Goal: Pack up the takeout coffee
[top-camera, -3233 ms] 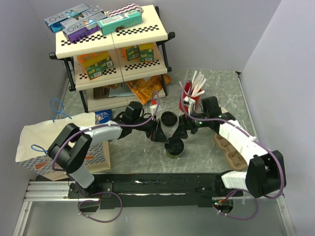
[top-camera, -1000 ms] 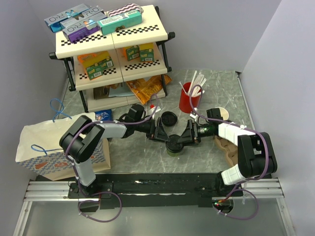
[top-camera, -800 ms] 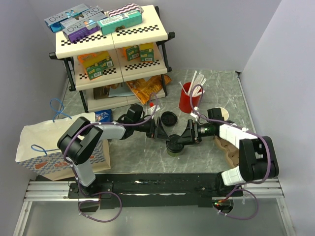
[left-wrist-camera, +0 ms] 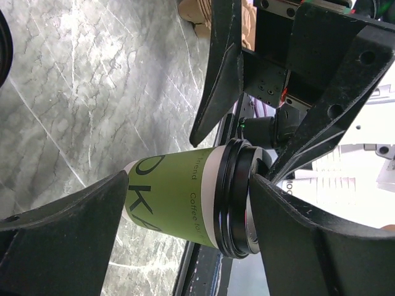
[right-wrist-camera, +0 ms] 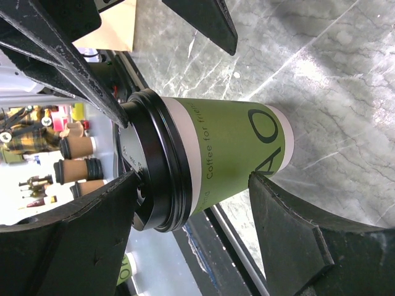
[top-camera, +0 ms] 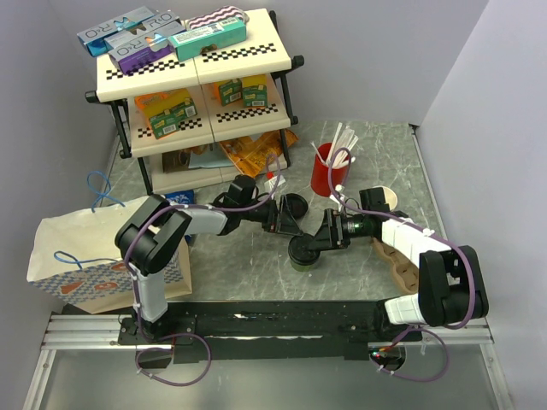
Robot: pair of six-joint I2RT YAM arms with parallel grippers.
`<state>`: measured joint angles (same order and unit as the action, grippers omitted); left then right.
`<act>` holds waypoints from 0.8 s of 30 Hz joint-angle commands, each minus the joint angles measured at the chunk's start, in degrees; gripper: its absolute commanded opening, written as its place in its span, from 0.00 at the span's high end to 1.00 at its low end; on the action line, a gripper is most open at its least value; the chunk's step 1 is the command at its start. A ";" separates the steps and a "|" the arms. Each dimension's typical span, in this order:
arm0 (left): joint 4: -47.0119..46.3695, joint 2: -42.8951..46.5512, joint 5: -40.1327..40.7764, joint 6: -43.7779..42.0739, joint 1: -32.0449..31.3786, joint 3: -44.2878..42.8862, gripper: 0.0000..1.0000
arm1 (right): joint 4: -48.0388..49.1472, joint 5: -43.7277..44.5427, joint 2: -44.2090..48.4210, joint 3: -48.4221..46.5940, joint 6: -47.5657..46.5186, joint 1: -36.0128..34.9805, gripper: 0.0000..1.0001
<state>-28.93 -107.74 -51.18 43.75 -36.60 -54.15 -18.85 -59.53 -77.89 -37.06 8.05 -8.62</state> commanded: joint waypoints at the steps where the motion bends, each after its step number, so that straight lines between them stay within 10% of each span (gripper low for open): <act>1: -0.87 -0.36 -0.50 -1.56 -0.58 -1.13 0.16 | 0.31 1.78 -1.04 -0.47 -1.46 -0.52 0.22; 24: 11.43 -6.77 11.97 1.43 -1.28 1.68 0.19 | 4.26 1.17 -2.44 1.11 0.73 -0.78 0.26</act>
<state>-27.27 -108.95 -48.53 47.90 -37.34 -54.61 -17.76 -60.18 -79.00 -37.01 8.95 -9.13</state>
